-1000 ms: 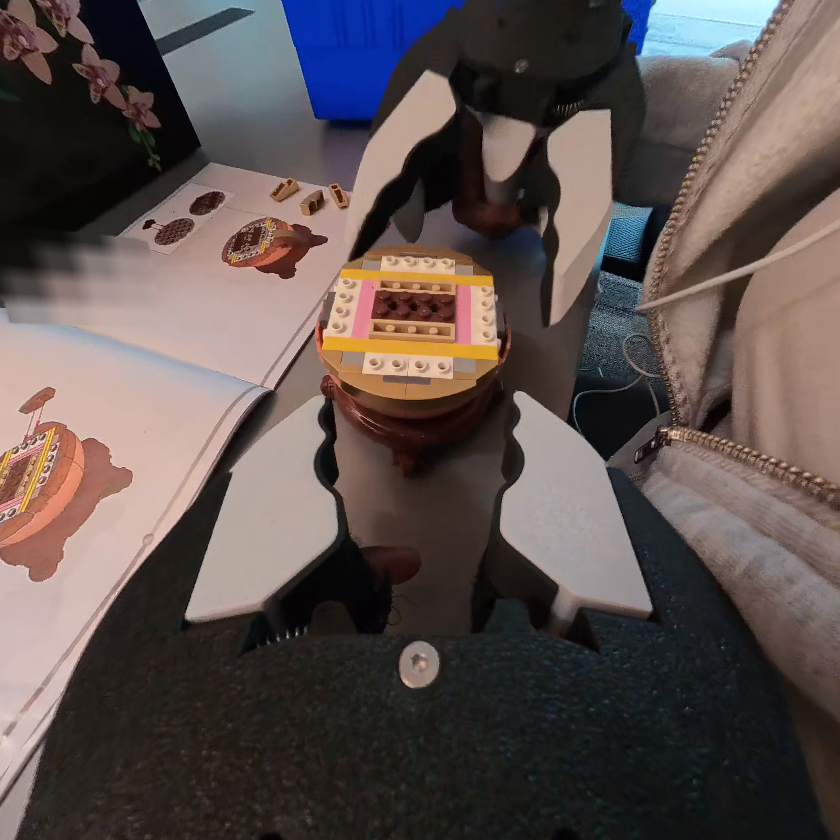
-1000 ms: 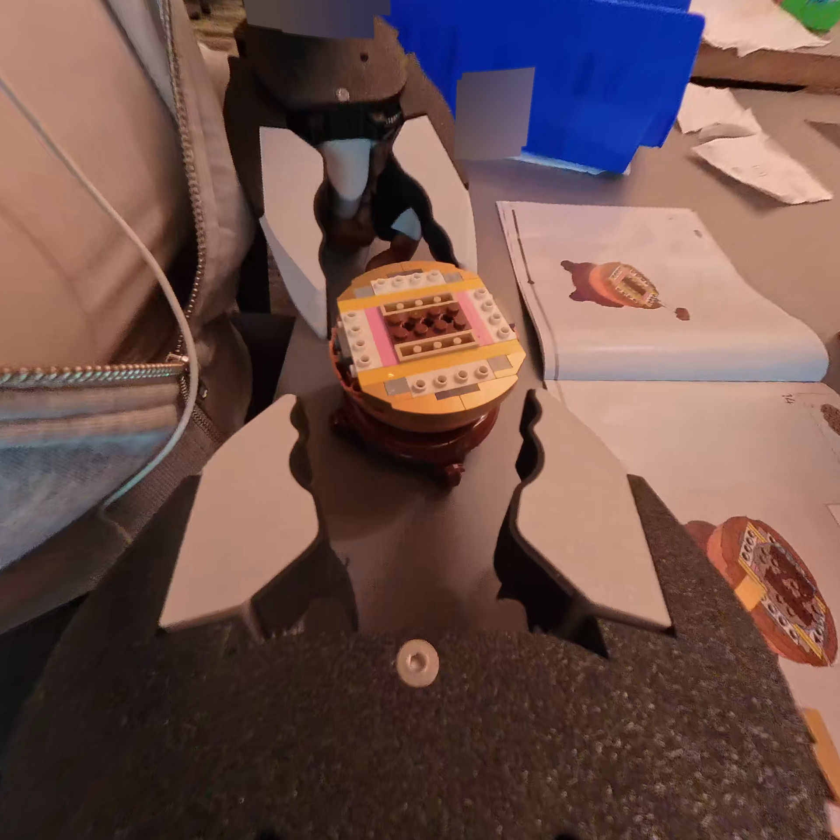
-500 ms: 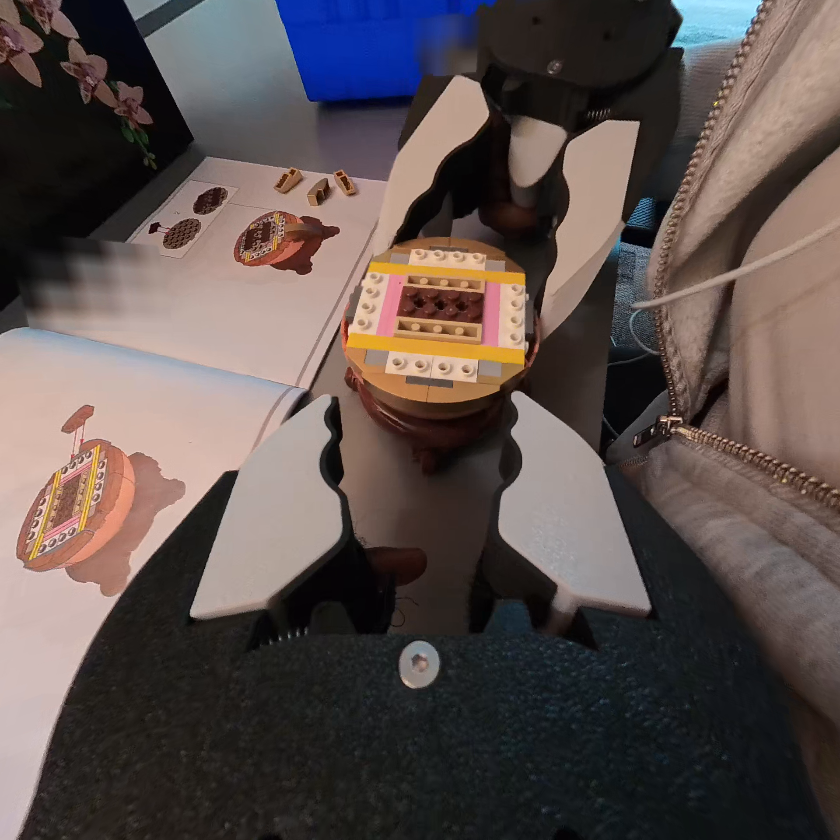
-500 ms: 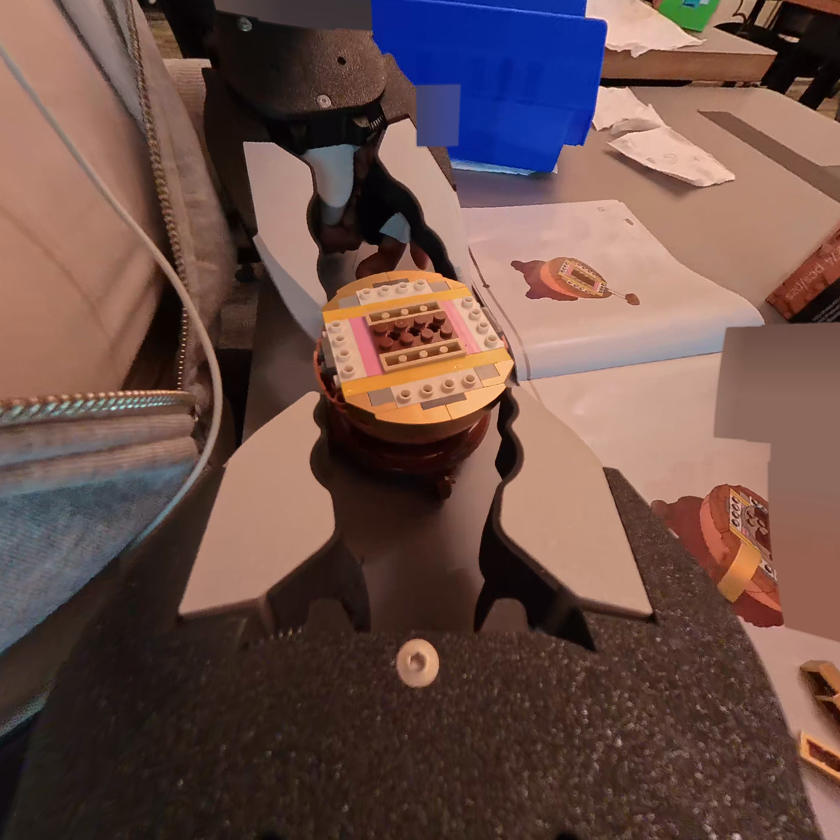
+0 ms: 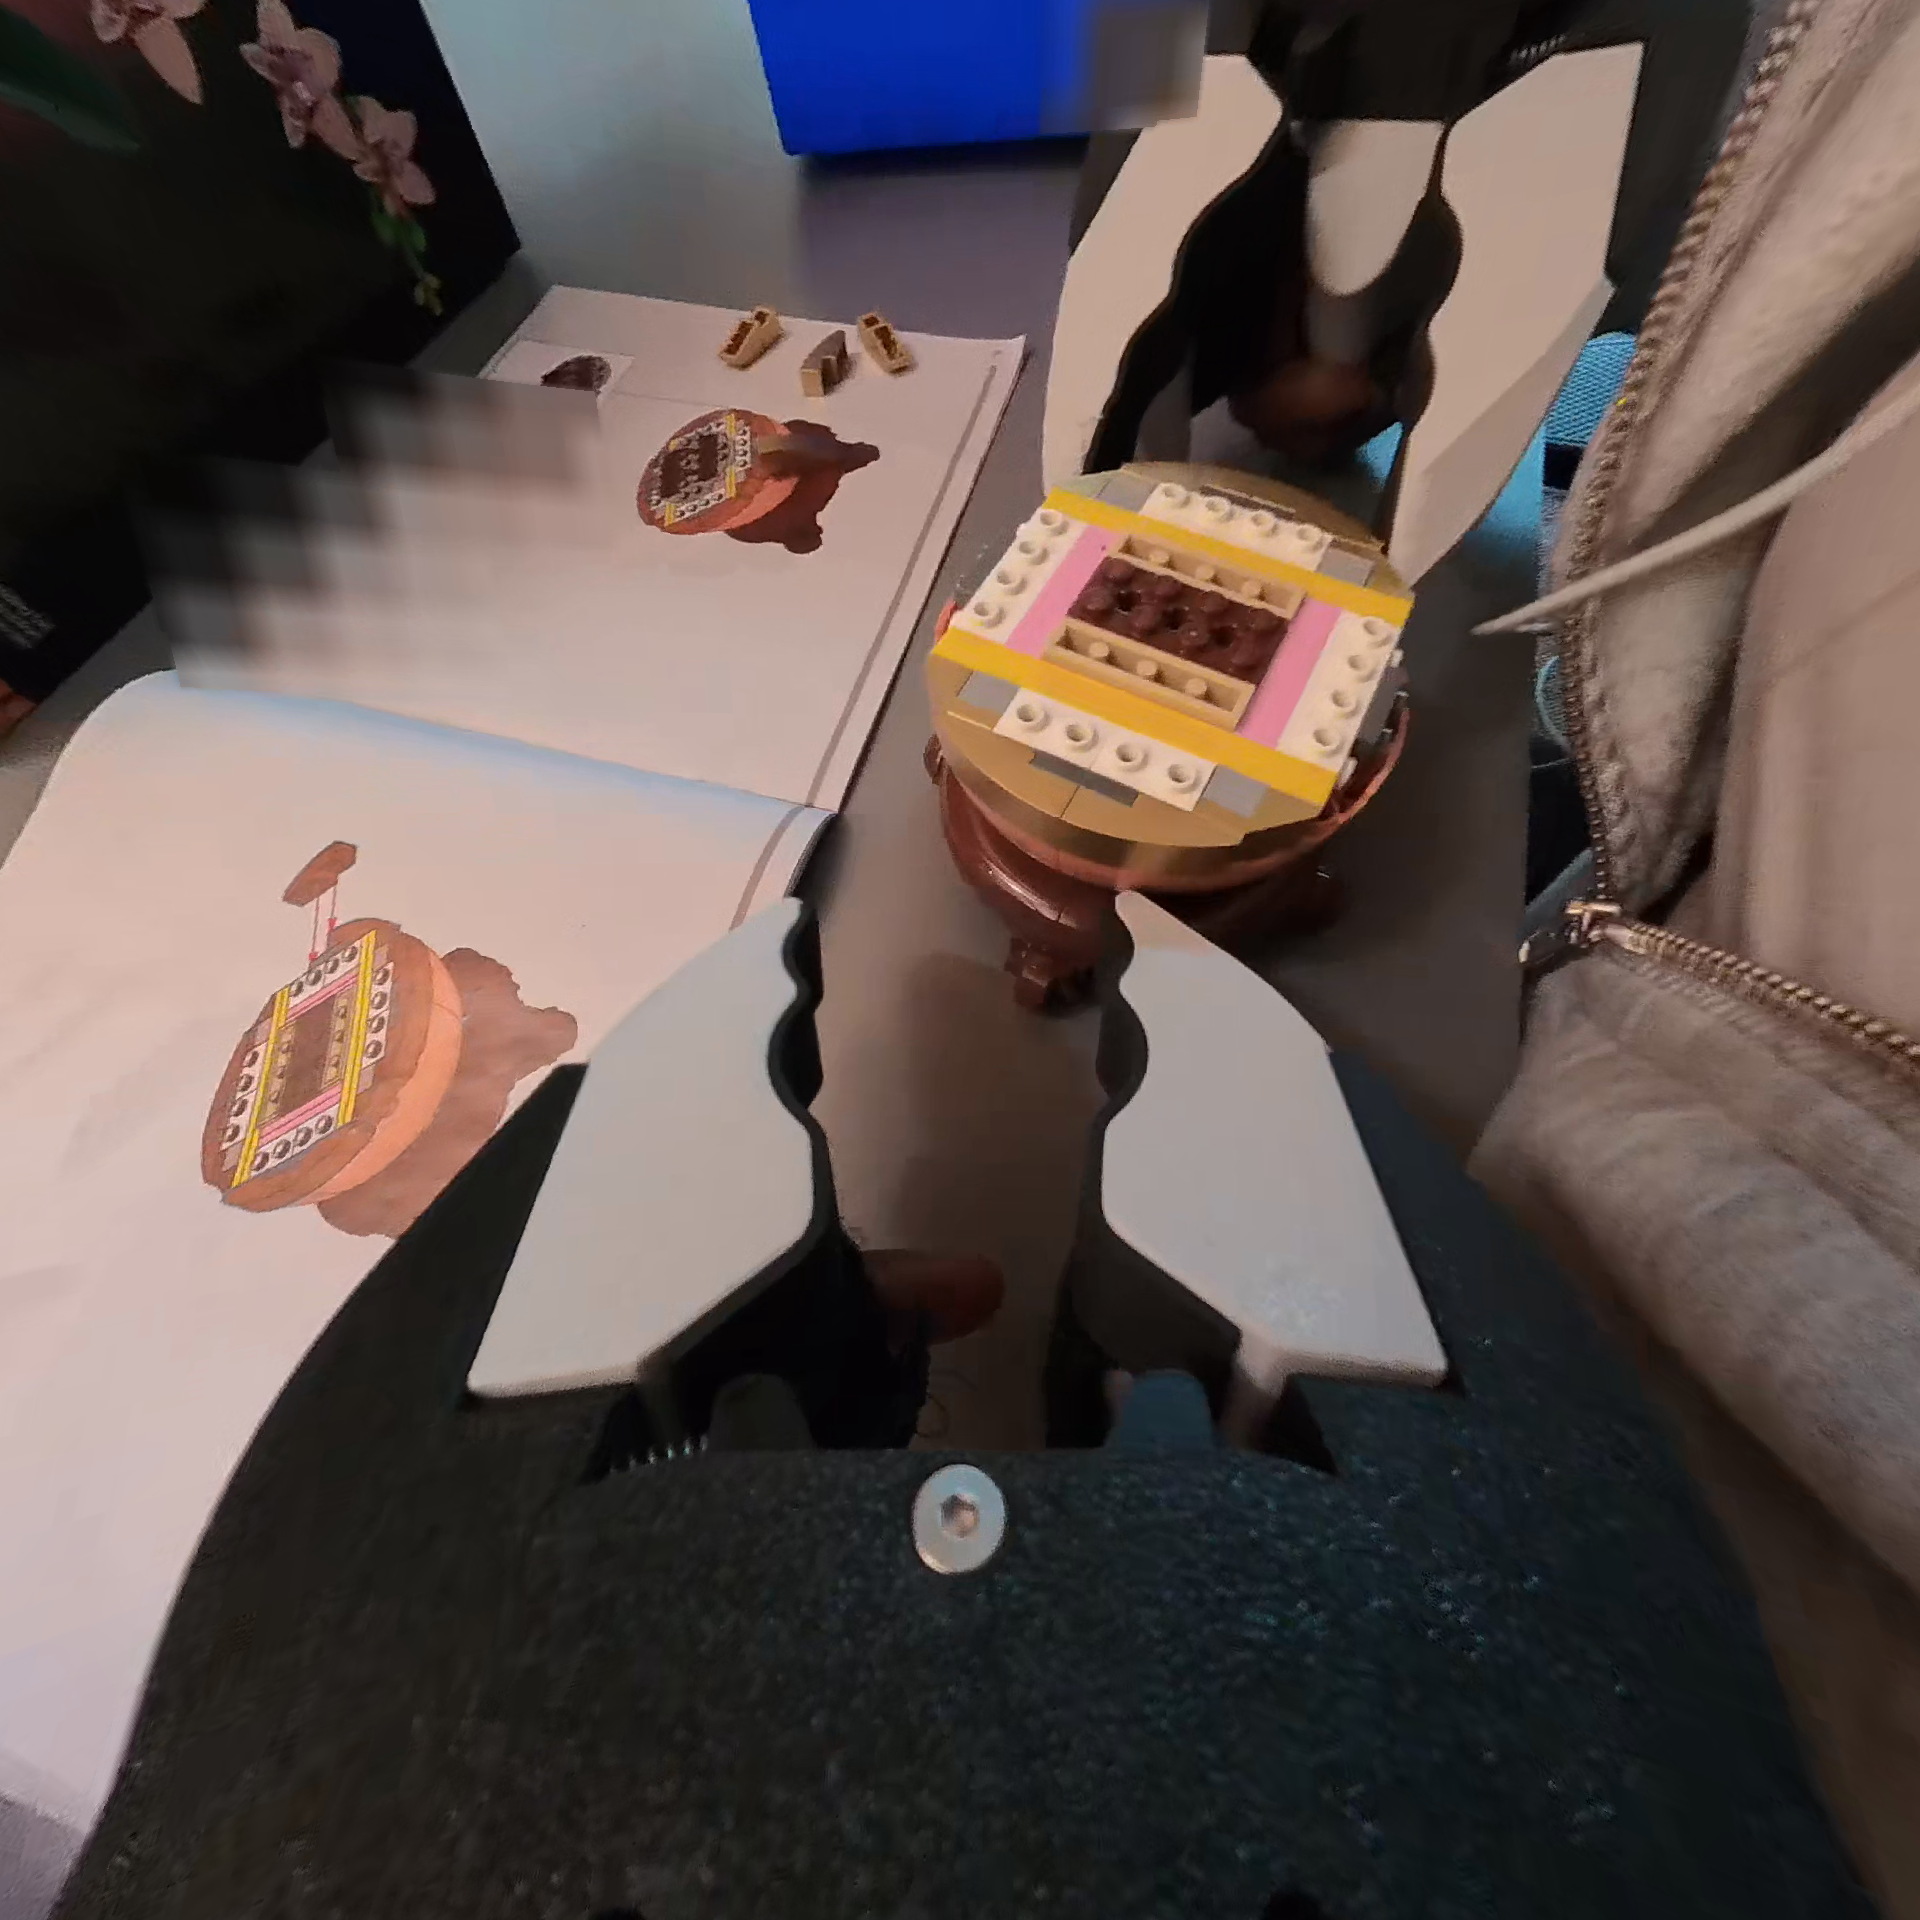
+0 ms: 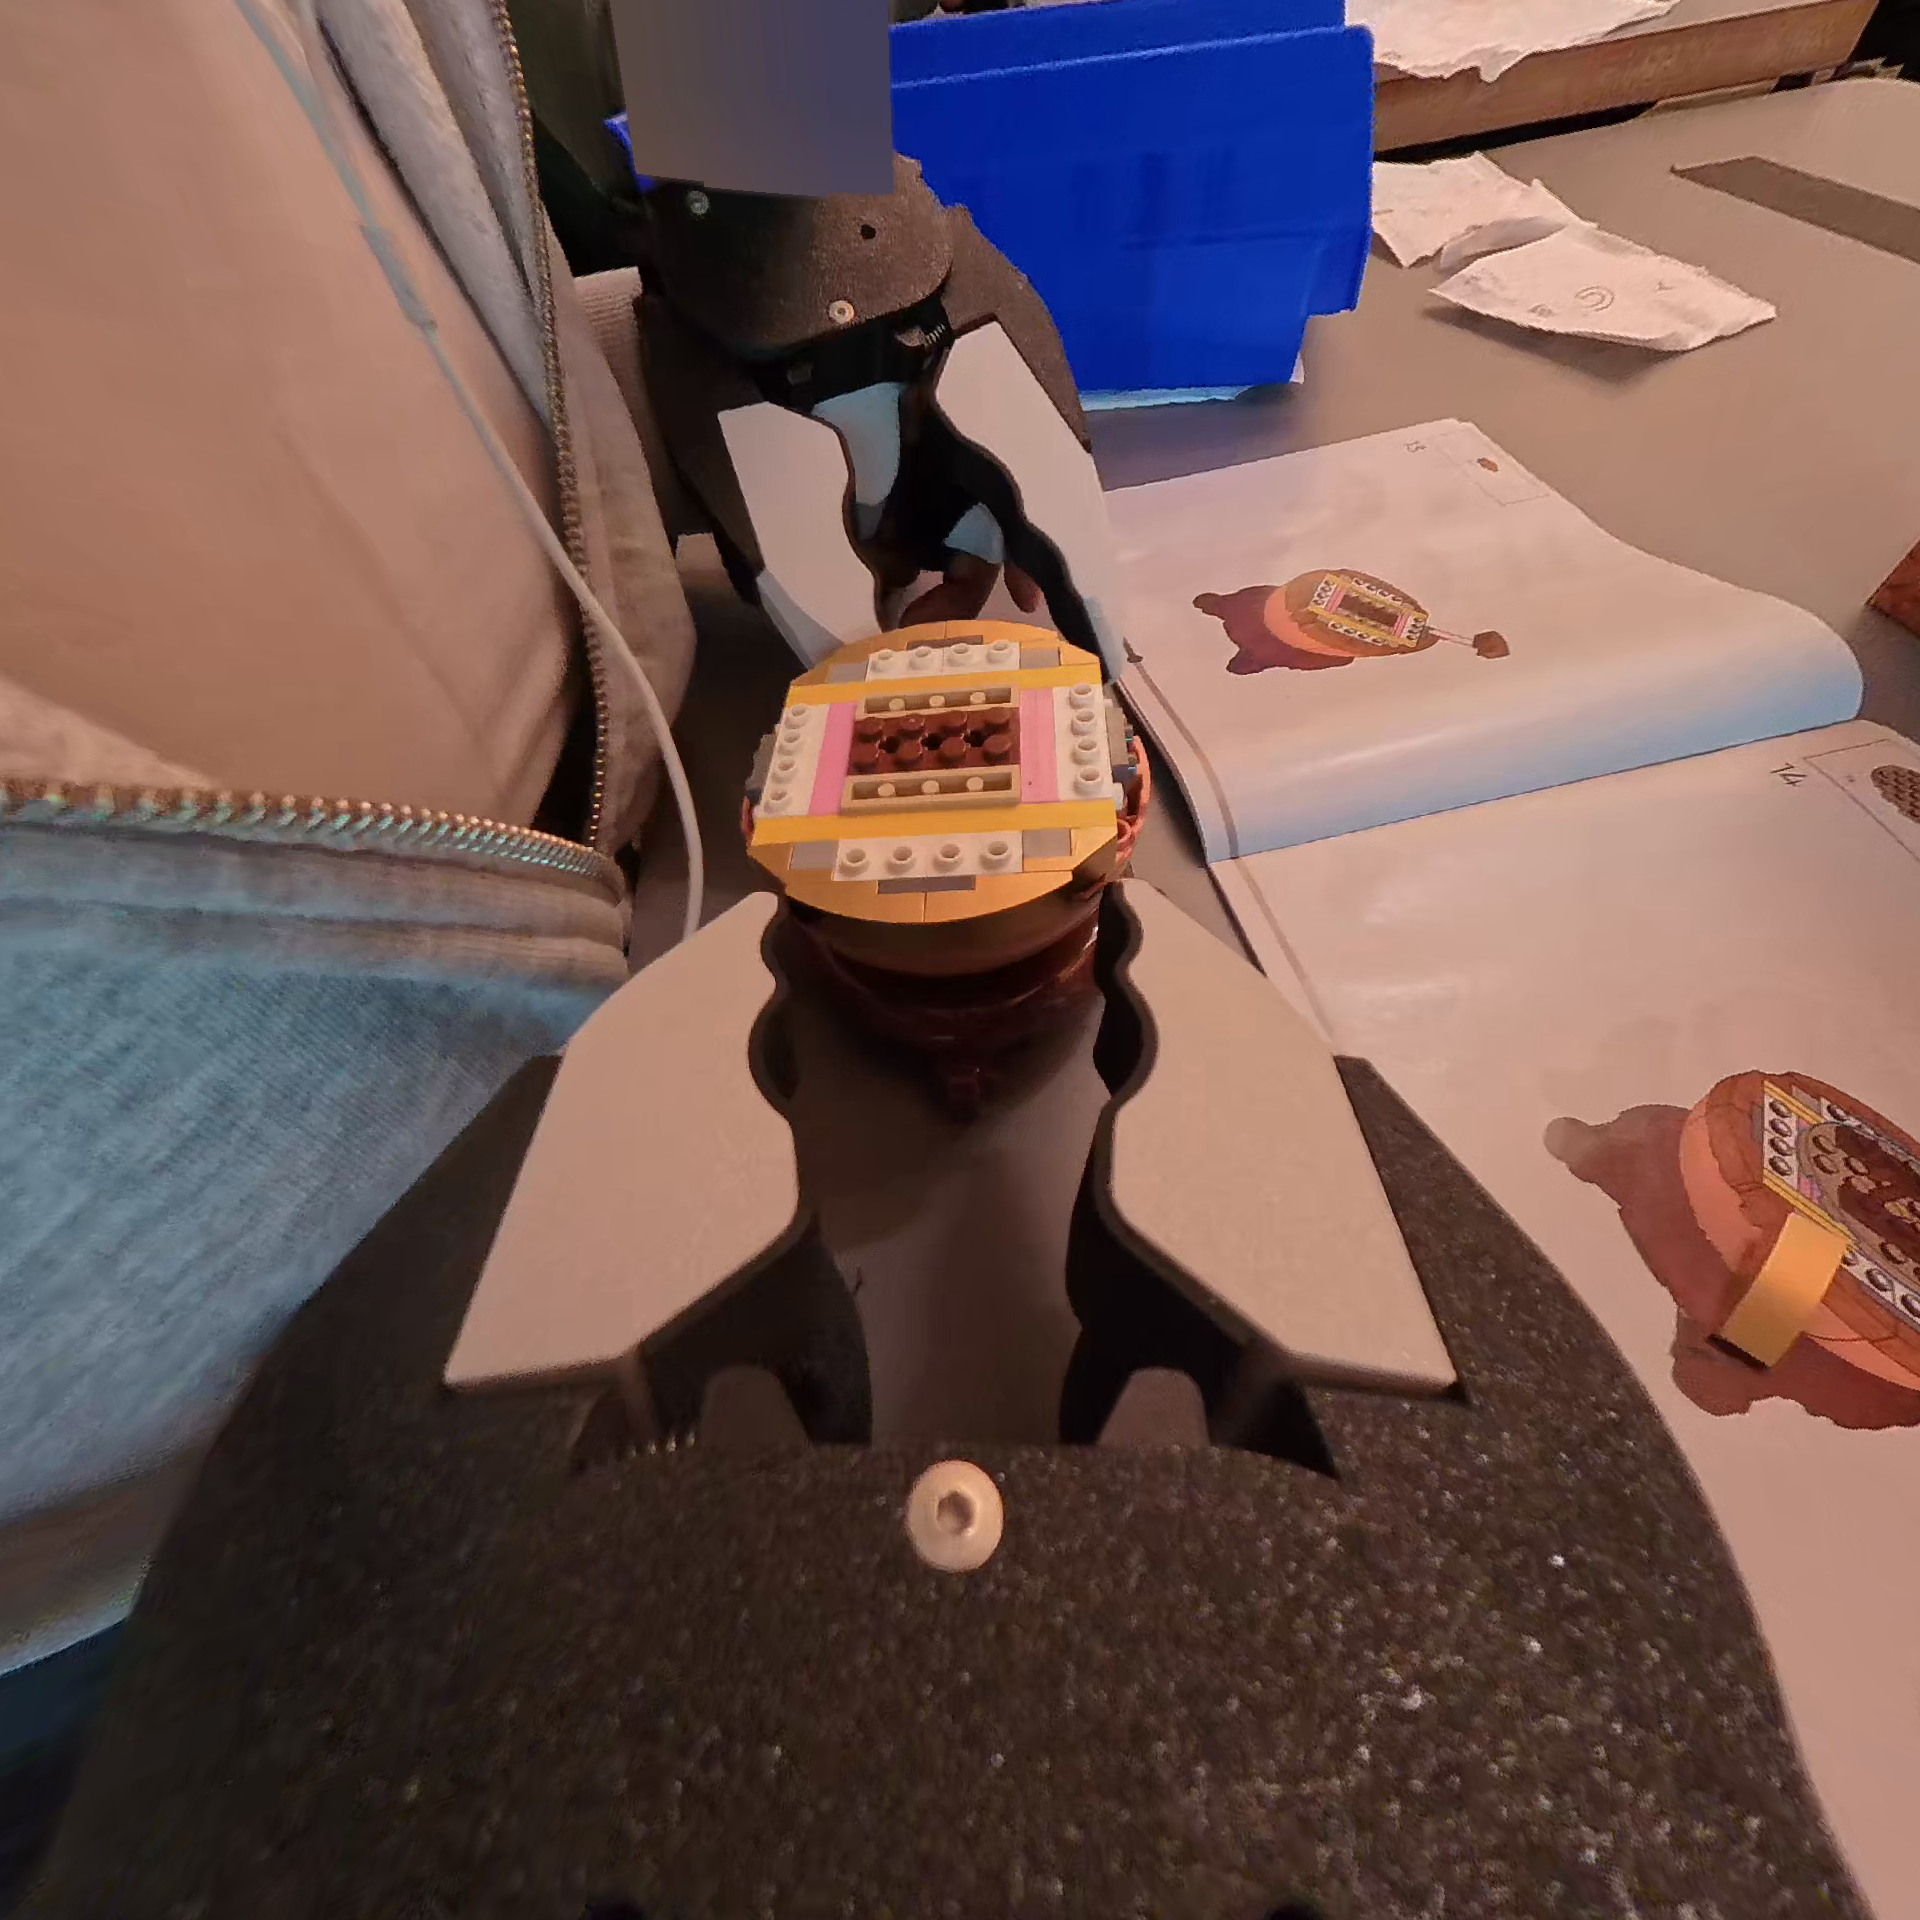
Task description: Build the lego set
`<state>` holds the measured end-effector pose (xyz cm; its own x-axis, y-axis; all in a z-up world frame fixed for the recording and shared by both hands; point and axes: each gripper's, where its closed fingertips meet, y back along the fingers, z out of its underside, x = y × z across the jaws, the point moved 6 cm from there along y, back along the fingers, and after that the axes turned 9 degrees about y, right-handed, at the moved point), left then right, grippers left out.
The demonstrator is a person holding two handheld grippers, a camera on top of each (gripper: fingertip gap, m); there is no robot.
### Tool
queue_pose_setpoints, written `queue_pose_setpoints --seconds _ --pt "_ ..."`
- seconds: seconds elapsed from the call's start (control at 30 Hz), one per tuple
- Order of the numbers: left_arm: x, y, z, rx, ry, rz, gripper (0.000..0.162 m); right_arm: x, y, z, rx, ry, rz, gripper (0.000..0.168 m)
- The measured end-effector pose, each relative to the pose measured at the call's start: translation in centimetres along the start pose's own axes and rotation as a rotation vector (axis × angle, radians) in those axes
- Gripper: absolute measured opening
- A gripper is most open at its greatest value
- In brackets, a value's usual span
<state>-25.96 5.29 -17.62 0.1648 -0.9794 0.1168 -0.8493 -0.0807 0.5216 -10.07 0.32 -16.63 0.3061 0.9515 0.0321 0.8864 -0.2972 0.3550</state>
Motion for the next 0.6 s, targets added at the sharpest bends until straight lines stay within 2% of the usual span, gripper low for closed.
queue_pose_setpoints --seconds 0.2,0.33,0.4,0.5,0.6 --pt "0.9 1.0 -0.6 0.020 0.046 0.185 0.054 0.6 0.4 -0.3 0.015 0.004 -0.009 0.055" --pt "1.3 0.6 -1.0 0.056 0.090 0.195 0.057 1.4 1.4 -0.6 -0.006 0.009 0.024 0.051" --pt "1.4 0.2 -0.9 0.037 0.087 0.171 0.057 3.3 2.8 -0.1 -0.095 -0.005 0.176 0.039" --pt "1.5 -0.1 -0.7 0.010 0.056 0.128 0.056 5.9 5.0 1.8 -0.265 -0.080 0.383 0.036" --pt "1.2 -0.3 -0.4 -0.026 0.041 0.088 0.054 7.7 5.4 3.4 -0.362 -0.146 0.539 0.031"
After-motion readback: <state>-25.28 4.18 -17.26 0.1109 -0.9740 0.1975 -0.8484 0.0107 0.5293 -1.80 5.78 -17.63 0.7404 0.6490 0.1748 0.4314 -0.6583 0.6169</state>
